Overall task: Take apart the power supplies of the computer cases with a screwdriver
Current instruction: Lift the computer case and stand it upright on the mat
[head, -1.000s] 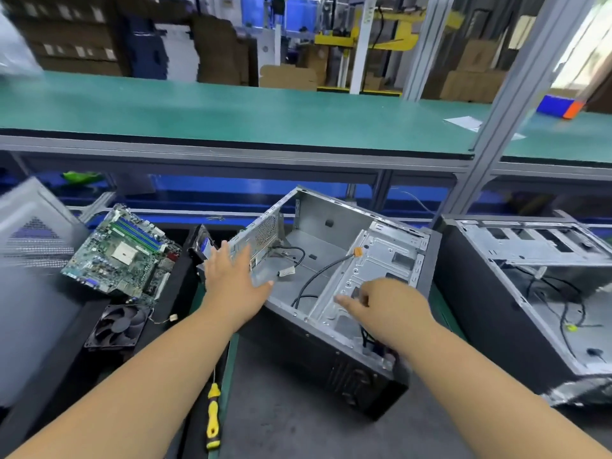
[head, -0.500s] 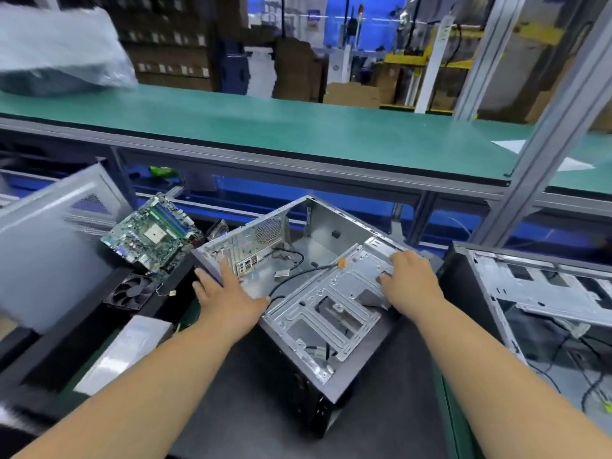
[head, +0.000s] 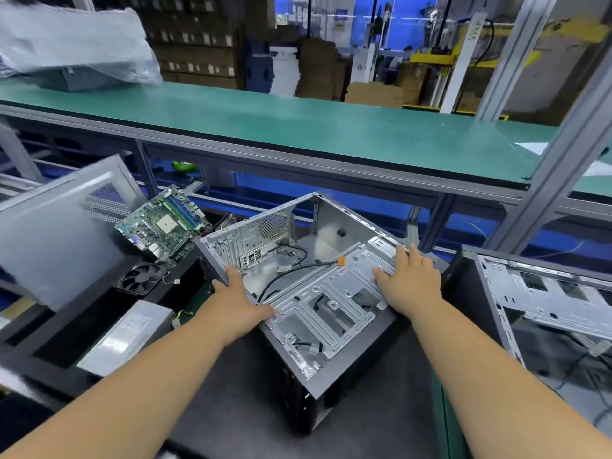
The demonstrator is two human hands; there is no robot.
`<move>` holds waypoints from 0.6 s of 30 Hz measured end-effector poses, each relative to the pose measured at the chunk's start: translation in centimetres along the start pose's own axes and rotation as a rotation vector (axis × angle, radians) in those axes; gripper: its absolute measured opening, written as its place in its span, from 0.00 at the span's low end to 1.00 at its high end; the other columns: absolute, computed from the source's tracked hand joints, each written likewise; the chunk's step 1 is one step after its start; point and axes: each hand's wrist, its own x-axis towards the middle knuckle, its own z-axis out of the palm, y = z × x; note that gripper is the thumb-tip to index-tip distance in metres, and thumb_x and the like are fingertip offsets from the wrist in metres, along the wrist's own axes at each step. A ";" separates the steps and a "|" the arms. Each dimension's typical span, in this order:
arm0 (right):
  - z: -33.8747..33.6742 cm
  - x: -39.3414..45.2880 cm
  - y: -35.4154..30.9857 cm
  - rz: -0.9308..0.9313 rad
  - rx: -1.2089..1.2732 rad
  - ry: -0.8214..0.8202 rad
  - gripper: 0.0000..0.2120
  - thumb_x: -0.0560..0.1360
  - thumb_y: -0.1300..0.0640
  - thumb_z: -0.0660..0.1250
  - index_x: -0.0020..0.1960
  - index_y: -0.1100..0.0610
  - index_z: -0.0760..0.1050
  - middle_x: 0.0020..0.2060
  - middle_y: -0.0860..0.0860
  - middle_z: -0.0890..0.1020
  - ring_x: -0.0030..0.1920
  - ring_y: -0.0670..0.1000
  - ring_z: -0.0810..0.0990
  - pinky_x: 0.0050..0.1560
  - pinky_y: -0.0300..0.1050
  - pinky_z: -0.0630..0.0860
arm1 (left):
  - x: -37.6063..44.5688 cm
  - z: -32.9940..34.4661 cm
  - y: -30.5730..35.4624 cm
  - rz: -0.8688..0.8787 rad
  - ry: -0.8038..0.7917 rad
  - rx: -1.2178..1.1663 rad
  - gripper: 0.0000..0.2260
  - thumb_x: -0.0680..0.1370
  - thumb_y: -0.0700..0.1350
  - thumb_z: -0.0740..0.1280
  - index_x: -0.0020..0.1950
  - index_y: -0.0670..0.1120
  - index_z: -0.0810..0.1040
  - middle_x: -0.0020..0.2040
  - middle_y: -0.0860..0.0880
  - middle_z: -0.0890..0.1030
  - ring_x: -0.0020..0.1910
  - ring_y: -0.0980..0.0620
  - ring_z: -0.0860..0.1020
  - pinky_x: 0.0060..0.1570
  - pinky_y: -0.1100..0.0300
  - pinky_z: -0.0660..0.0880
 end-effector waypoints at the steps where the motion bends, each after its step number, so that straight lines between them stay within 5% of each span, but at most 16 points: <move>1: 0.0 -0.1 0.1 0.000 -0.018 -0.010 0.38 0.80 0.33 0.49 0.82 0.53 0.48 0.82 0.55 0.49 0.79 0.60 0.52 0.76 0.59 0.56 | 0.0 0.1 0.0 0.004 -0.002 -0.013 0.56 0.70 0.63 0.72 0.79 0.51 0.30 0.80 0.39 0.41 0.77 0.38 0.61 0.69 0.50 0.65; 8: 0.2 -1.3 -0.2 0.045 -0.026 -0.013 0.38 0.80 0.31 0.45 0.82 0.53 0.49 0.82 0.55 0.48 0.80 0.59 0.50 0.77 0.58 0.53 | 0.6 -0.2 -0.3 0.051 -0.010 -0.082 0.55 0.71 0.59 0.74 0.79 0.53 0.32 0.81 0.41 0.42 0.79 0.42 0.57 0.64 0.55 0.64; 18: 1.2 -5.3 -2.1 0.247 -0.021 -0.026 0.42 0.79 0.31 0.45 0.82 0.57 0.44 0.81 0.59 0.44 0.80 0.60 0.48 0.77 0.56 0.50 | 3.5 -2.4 -1.8 0.197 -0.132 -0.297 0.52 0.72 0.46 0.78 0.81 0.53 0.42 0.82 0.48 0.48 0.80 0.50 0.51 0.74 0.57 0.55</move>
